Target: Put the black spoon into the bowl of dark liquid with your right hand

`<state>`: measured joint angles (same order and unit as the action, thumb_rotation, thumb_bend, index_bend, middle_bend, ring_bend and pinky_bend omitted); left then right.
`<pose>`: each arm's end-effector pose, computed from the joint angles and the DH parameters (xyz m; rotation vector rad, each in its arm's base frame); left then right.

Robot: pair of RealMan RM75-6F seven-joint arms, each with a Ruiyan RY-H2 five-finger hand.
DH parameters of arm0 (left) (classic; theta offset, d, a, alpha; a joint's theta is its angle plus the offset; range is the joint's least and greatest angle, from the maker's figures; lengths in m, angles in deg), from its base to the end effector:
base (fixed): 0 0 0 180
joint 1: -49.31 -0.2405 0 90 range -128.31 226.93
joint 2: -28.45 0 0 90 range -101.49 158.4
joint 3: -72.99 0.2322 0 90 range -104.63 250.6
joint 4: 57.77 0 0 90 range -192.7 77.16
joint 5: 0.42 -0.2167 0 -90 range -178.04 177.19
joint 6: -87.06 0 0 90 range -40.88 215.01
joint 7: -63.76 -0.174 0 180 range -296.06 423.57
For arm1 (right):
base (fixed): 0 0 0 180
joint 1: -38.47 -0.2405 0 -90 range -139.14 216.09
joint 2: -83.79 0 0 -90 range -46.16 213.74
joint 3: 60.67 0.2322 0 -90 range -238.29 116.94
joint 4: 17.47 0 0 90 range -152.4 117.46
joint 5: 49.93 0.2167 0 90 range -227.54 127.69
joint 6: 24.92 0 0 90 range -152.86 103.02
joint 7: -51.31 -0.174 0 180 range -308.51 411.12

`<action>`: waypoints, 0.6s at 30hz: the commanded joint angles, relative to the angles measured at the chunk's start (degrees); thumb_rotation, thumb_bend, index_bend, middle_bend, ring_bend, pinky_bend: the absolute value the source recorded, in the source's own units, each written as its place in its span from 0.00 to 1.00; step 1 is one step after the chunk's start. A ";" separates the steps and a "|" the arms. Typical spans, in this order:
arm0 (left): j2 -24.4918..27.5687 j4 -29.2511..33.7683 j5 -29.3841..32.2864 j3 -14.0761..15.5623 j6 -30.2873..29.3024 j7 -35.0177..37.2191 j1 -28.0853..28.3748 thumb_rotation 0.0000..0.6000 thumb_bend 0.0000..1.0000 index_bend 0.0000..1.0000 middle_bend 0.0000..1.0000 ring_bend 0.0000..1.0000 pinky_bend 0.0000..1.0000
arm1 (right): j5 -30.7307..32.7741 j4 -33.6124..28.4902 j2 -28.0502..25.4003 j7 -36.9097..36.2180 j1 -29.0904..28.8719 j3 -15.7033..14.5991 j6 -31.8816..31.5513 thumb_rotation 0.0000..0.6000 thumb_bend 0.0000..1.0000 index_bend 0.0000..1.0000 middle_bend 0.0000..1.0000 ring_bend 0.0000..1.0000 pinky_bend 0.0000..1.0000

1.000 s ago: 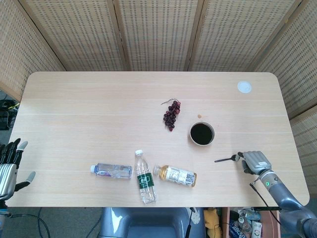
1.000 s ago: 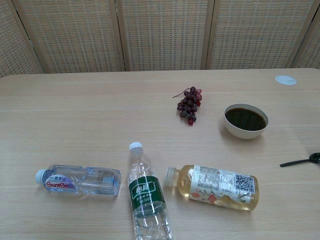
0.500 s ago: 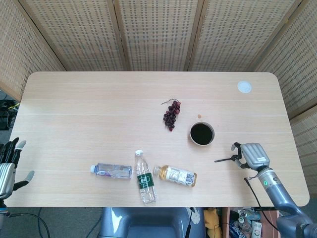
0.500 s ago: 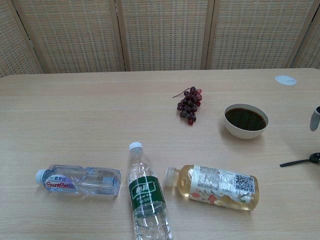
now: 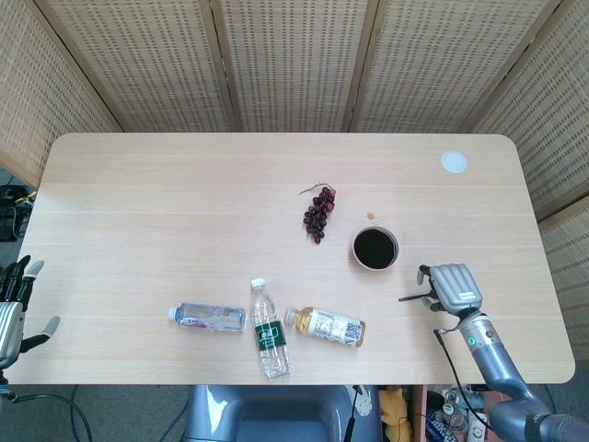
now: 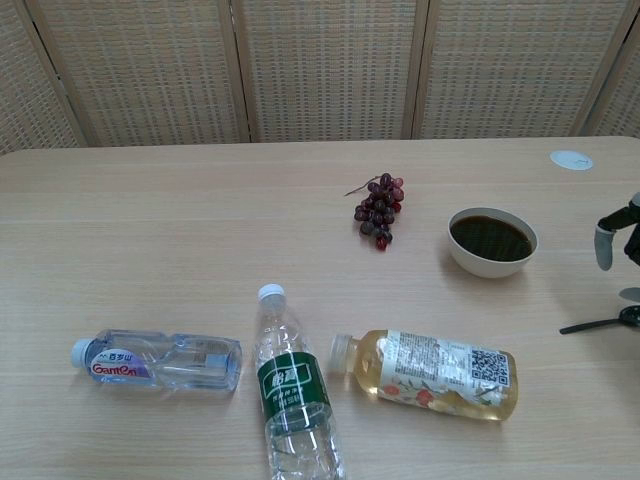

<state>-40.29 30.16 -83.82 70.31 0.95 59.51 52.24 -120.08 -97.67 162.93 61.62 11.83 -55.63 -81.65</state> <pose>-0.3124 0.1991 0.1305 -1.3395 -0.8796 -0.8126 -0.2685 -0.3166 0.0225 1.6947 -1.0311 0.6854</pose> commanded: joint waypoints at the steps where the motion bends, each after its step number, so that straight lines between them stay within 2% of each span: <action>1: -0.07 -0.47 0.12 -0.01 0.01 0.45 -0.08 1.00 0.29 0.02 0.00 0.00 0.00 | 0.65 1.19 1.21 0.60 -0.62 0.16 0.95 1.00 0.41 0.55 0.95 0.97 1.00; 9: -0.07 -1.28 0.26 -0.09 -0.11 1.16 -0.23 1.00 0.29 0.02 0.00 0.00 0.00 | 1.95 4.10 4.01 1.52 -1.93 0.35 3.24 1.00 0.42 0.58 0.98 0.99 1.00; 18: -0.07 -1.78 0.35 -0.01 -0.02 1.62 -0.36 1.00 0.29 0.02 0.00 0.00 0.00 | 3.14 7.48 6.80 2.76 -2.90 0.08 5.19 1.00 0.53 0.59 0.98 0.99 1.00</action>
<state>-40.36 28.39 -83.47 70.30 0.93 61.13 51.88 -117.04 -90.33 169.58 64.26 9.01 -55.49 -76.58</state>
